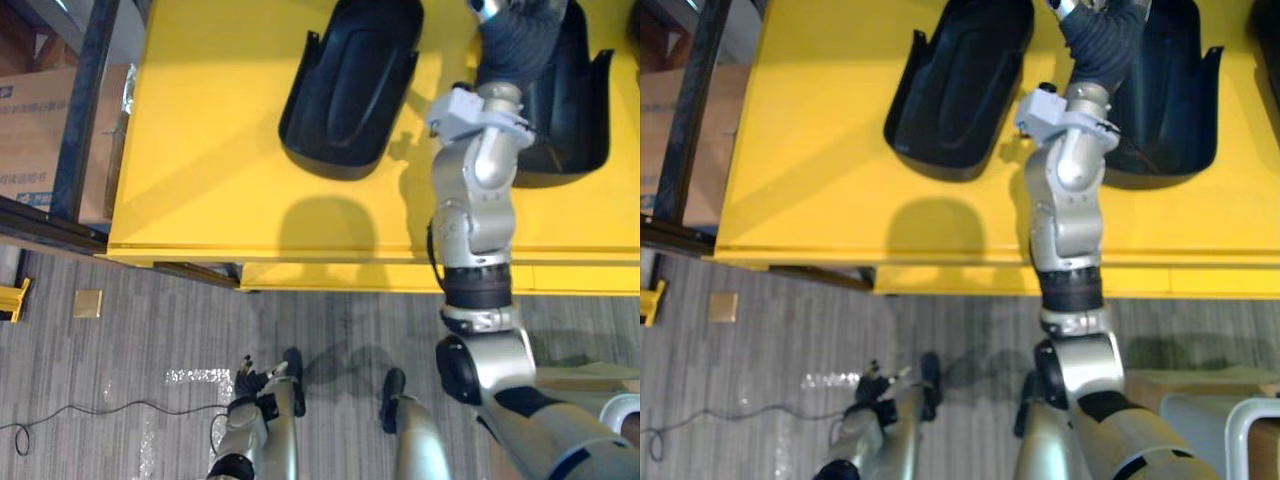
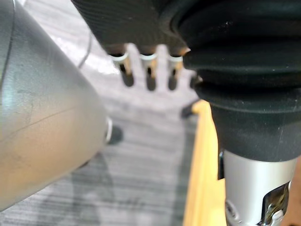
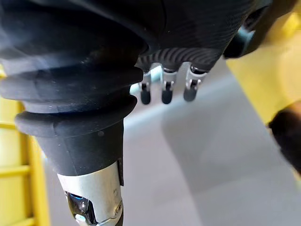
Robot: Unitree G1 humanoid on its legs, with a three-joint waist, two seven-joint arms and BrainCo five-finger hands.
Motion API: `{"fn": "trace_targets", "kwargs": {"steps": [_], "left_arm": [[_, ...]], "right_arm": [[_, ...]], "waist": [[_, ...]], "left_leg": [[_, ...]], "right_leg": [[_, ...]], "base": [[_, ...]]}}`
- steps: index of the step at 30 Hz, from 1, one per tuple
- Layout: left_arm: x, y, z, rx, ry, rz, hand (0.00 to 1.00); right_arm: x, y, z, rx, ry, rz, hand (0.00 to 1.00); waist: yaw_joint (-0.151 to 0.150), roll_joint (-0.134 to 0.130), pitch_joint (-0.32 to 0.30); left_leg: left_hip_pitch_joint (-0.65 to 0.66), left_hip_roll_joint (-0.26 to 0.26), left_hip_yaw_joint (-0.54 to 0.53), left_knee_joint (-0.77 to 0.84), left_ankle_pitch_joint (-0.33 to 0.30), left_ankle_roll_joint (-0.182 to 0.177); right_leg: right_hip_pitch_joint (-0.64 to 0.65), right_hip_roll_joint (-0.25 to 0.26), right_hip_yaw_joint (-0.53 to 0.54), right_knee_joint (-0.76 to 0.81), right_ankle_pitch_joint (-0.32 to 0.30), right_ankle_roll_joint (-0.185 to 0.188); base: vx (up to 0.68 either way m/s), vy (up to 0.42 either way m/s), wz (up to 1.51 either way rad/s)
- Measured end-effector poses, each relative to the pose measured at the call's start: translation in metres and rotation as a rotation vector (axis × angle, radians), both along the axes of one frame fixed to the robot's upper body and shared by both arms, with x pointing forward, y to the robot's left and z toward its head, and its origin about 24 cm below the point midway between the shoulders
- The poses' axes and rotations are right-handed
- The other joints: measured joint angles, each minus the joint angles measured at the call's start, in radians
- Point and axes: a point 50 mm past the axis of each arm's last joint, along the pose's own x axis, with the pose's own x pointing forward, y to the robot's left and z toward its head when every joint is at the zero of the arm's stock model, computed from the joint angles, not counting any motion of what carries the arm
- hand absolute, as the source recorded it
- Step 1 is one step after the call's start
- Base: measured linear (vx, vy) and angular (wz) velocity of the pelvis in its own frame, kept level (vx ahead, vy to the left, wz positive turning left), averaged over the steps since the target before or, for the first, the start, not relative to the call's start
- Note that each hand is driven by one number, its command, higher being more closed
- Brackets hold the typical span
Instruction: Walk over and take plastic housings, then place them on the shelf
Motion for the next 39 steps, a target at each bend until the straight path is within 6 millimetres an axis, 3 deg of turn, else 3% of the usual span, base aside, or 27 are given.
{"fn": "trace_targets", "kwargs": {"steps": [10, 31, 39], "left_arm": [[0.003, -0.001, 0.002, -0.023, -0.012, 0.017, 0.0], [0.004, -0.006, 0.002, -0.024, -0.017, -0.017, 0.0], [0.011, -0.008, 0.007, -0.03, -0.038, -0.022, 0.0]], "right_arm": [[0.01, 0.004, 0.03, 0.032, 0.003, 0.02, 0.0], [0.016, -0.014, 0.041, 0.08, 0.035, -0.016, 0.0], [0.012, -0.004, 0.052, 0.052, 0.0, 0.031, 0.0]], "waist": [[-0.001, 0.0, 0.028], [-0.001, 0.0, 0.028], [-0.007, 0.009, 0.032]], "left_leg": [[-0.004, -0.004, -0.007, -0.001, 0.005, 0.001], [-0.004, -0.003, -0.009, -0.001, 0.007, 0.0], [-0.061, 0.017, -0.007, 0.041, 0.006, 0.0]], "right_leg": [[0.0, -0.001, -0.001, -0.003, 0.0, 0.001], [0.003, -0.001, 0.0, -0.008, 0.003, 0.004], [-0.037, 0.015, 0.004, -0.007, 0.019, -0.015]], "base": [[0.0, 0.0, 0.02], [0.0, 0.0, 0.0], [-0.01, 0.01, -0.03]]}}
